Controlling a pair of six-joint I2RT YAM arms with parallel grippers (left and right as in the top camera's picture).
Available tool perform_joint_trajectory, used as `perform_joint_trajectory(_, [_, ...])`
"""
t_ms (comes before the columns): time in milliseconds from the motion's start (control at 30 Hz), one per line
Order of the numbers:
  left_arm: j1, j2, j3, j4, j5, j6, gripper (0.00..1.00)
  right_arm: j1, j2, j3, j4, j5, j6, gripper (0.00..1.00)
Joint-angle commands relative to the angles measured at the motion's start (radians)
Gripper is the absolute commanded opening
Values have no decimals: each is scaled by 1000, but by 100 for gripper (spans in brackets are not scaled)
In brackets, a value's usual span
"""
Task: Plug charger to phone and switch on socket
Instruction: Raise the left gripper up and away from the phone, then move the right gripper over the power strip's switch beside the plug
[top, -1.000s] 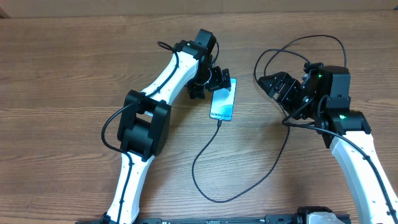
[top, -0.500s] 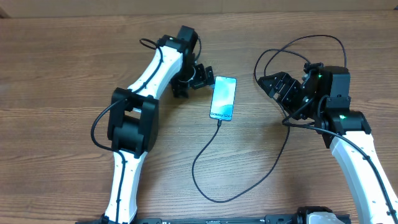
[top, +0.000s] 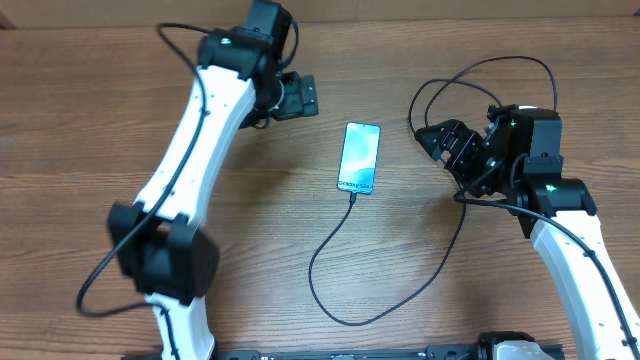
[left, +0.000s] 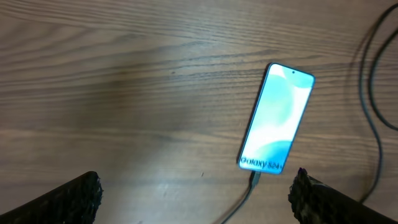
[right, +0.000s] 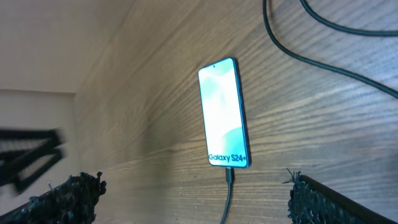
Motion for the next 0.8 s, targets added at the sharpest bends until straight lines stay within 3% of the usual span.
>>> perform_joint_trajectory(0, [3, -88, 0, -25, -53, 23, 100, -3, -15, 8, -5, -2, -9, 100])
perform_joint_trajectory(167, [2, -148, 0, -61, -53, 23, 100, -25, -15, 9, 3, -57, -21, 100])
perform_joint_trajectory(333, [3, -162, 0, -95, -56, 40, 100, -147, -11, 27, -36, -200, -124, 100])
perform_joint_trajectory(567, [3, -162, 0, -123, -57, 40, 100, -407, 55, 183, -253, -284, -305, 100])
perform_joint_trajectory(767, [3, -165, 0, -127, -56, 40, 100, -548, 275, 475, -523, -279, -510, 100])
